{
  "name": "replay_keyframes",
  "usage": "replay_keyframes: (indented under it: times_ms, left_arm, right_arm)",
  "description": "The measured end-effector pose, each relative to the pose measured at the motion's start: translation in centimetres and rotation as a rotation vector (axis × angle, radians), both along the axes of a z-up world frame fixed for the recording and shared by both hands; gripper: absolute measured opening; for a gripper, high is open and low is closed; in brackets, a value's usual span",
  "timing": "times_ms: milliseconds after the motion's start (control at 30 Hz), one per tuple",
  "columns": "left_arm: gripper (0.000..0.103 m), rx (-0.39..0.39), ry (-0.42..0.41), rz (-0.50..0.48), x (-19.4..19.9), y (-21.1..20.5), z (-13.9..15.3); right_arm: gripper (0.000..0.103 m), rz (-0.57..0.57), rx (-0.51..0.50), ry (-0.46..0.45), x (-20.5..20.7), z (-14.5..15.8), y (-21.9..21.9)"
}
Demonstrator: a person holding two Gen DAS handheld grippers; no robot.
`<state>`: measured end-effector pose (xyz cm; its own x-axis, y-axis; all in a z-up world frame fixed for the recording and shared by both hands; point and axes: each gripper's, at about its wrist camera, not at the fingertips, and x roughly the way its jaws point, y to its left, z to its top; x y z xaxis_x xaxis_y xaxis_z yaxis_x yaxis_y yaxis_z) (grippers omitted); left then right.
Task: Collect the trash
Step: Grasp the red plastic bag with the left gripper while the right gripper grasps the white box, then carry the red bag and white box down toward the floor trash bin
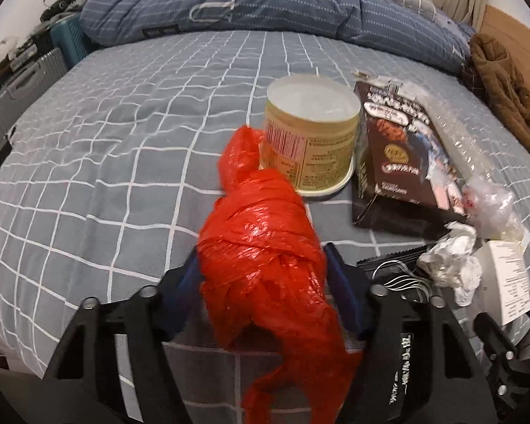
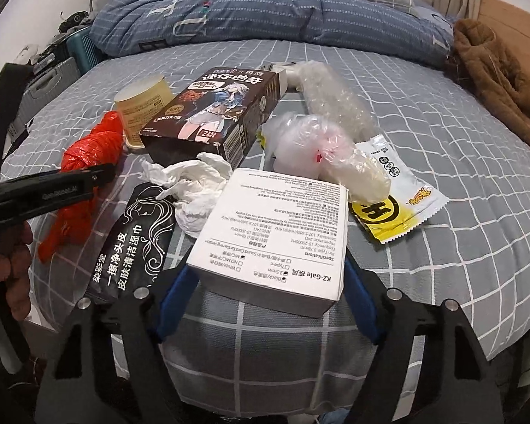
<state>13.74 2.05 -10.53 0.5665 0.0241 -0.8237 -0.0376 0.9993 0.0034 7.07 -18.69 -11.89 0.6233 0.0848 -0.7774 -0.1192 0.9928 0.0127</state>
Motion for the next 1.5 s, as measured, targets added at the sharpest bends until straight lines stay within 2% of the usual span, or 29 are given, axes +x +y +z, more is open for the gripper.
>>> replay_keyframes:
  times_ms: [167,367,1067,1500]
  left_arm:
    - [0.045,-0.006,-0.002,0.007,-0.1,0.2,-0.2]
    - [0.039,-0.011,-0.008,0.014,-0.4,0.5,0.1]
    - [0.038,-0.035,-0.036,0.02,-2.7,0.6,3.0]
    - [0.038,-0.05,-0.07,0.012,-5.7,0.8,5.4]
  right_arm:
    - [0.072,-0.002,-0.013,-0.009,-0.1,0.2,0.0]
    - [0.072,-0.003,-0.01,-0.024,-0.2,0.7,-0.3]
    - [0.072,-0.005,-0.001,-0.084,-1.4,3.7,-0.6]
    - [0.072,-0.006,-0.007,-0.123,-3.4,6.0,-0.5]
